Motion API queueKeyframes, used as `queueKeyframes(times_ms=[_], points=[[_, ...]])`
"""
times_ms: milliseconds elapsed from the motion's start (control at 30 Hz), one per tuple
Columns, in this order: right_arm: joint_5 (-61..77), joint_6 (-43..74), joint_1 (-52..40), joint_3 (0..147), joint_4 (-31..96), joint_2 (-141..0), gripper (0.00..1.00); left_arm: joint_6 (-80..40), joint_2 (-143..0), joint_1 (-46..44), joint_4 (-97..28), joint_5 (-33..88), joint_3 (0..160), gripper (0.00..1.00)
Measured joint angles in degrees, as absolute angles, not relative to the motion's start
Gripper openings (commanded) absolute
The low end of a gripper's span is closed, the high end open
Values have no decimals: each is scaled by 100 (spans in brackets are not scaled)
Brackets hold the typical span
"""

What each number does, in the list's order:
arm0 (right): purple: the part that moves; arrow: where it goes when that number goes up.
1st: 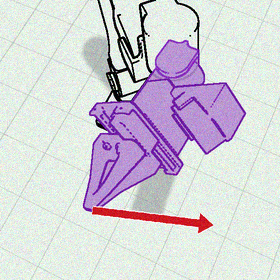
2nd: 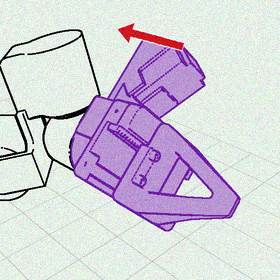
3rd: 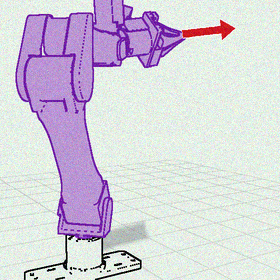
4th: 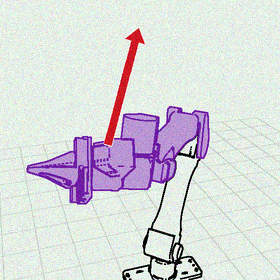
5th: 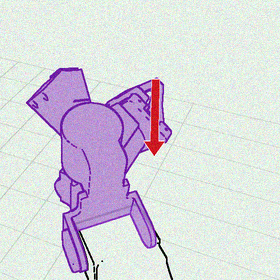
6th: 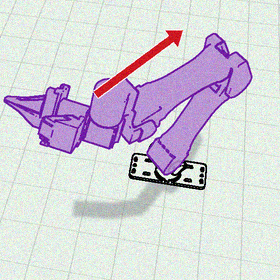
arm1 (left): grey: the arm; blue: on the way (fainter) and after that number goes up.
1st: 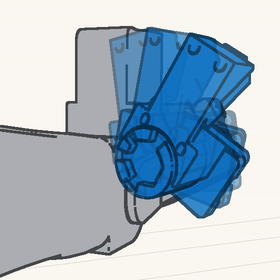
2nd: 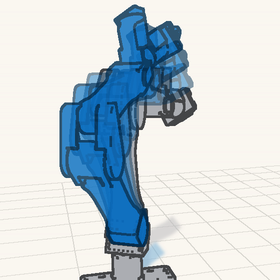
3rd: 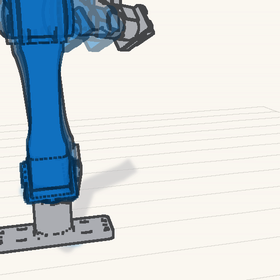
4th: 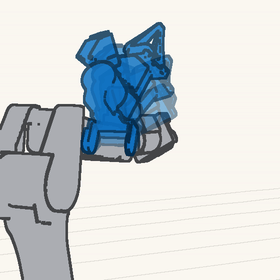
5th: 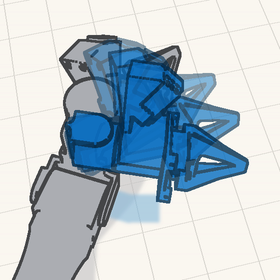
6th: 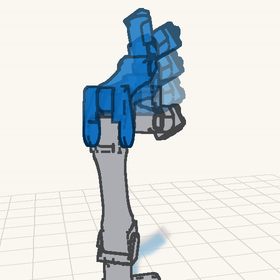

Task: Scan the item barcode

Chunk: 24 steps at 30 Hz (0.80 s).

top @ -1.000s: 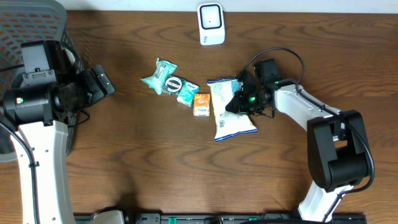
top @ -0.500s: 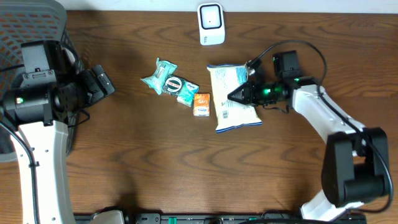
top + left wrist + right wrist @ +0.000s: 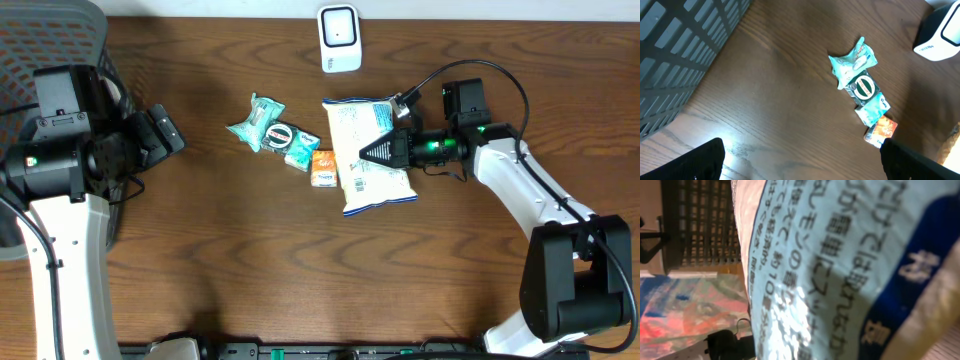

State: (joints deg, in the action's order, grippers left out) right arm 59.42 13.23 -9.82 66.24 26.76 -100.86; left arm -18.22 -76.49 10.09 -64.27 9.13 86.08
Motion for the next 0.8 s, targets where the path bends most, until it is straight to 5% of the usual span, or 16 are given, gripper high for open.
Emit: queueKeyframes(times_ms=[800], points=[[6775,1514,-982,6624,2453,-9968,1,-1822,-7649,1009,-6427,913,8608,98]])
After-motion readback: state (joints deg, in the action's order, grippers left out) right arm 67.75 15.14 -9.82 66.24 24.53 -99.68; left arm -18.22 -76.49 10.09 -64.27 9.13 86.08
